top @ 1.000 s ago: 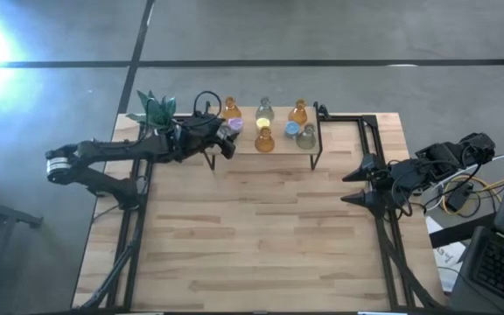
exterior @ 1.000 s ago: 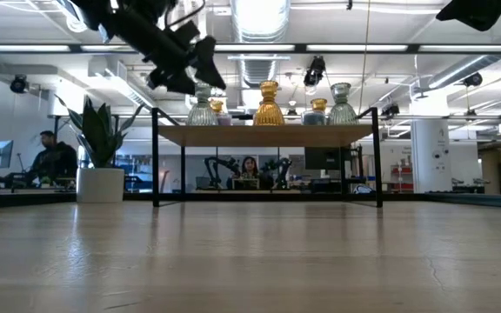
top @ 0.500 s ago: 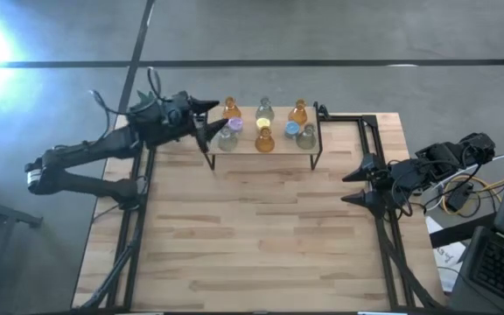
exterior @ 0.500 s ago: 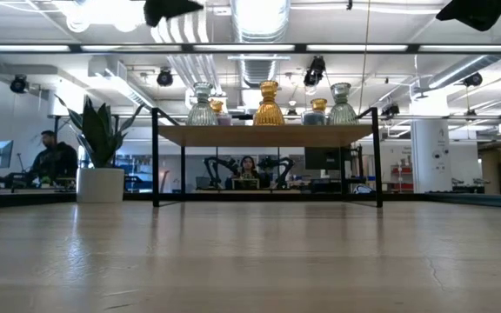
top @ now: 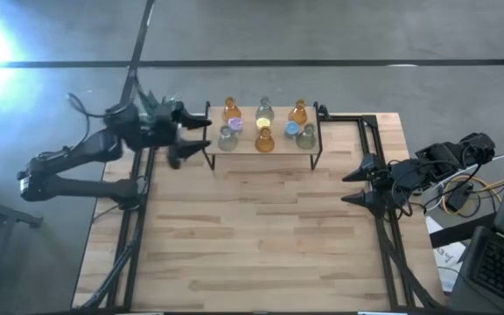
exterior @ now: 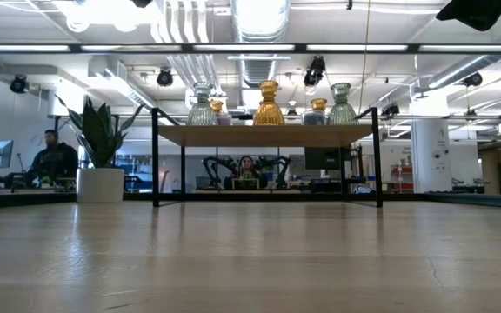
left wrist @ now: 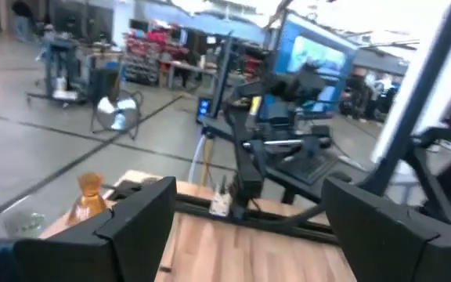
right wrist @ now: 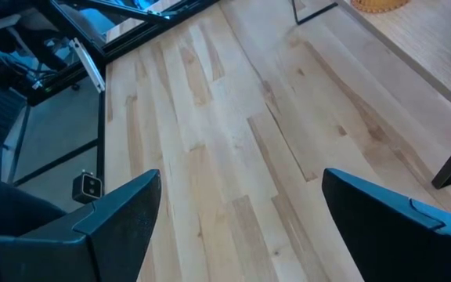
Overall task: Pick & Place candle stick holders
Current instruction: Return to Home Position
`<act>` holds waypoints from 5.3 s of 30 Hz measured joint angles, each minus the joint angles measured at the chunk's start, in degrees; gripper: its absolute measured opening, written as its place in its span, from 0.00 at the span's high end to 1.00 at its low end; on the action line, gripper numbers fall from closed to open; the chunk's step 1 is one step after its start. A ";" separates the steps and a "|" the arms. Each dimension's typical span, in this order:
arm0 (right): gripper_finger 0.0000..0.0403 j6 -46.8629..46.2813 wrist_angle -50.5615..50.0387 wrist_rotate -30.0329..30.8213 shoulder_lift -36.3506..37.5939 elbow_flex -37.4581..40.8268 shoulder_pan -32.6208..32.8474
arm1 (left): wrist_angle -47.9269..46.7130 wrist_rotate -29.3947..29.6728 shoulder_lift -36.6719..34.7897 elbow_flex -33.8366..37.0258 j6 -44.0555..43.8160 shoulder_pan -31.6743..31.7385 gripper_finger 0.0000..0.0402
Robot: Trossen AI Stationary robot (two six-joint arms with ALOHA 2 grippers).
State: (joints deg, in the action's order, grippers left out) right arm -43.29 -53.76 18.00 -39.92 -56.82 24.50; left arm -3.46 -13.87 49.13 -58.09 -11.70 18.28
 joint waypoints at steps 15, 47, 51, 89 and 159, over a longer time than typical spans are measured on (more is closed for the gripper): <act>0.14 0.00 0.02 -0.02 0.02 0.00 0.01 | -4.71 -8.85 -22.94 18.23 11.98 -2.74 0.19; 0.12 0.00 0.02 0.00 -0.07 0.00 -0.01 | 5.05 -2.51 -49.09 57.04 29.98 -11.92 0.19; 0.13 0.00 0.02 0.01 -0.09 0.04 -0.01 | 5.45 4.60 -49.10 57.60 28.02 -13.72 0.19; 0.13 0.00 0.02 0.00 -0.42 0.04 -0.01 | 5.39 17.88 -47.92 57.62 7.18 -19.15 0.19; 0.11 46.49 54.34 -19.43 39.08 56.30 -25.91 | 5.07 17.84 -47.81 57.64 7.17 -19.12 0.19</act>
State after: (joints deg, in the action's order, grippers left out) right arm 3.20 0.59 -1.43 -0.85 -0.51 -1.41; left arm 1.61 3.97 1.32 -0.45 -4.54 -0.84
